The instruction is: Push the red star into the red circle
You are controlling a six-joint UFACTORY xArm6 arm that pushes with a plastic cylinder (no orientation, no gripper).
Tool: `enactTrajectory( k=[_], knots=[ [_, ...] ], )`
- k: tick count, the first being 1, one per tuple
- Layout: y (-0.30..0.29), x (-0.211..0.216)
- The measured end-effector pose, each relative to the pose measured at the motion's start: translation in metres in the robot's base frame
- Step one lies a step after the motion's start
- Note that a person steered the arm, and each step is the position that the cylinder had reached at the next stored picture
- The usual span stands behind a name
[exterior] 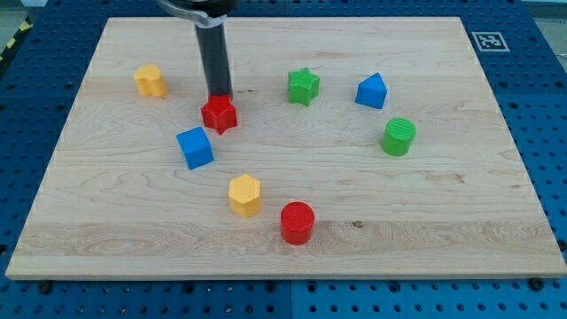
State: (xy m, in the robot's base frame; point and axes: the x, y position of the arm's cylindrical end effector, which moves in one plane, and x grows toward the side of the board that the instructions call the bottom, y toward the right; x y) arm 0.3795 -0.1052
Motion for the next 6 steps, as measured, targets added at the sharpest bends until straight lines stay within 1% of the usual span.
enactTrajectory(
  k=[1, 4, 6],
  knots=[
    [-0.008, 0.007],
    [0.022, 0.055],
    [0.013, 0.072]
  ],
)
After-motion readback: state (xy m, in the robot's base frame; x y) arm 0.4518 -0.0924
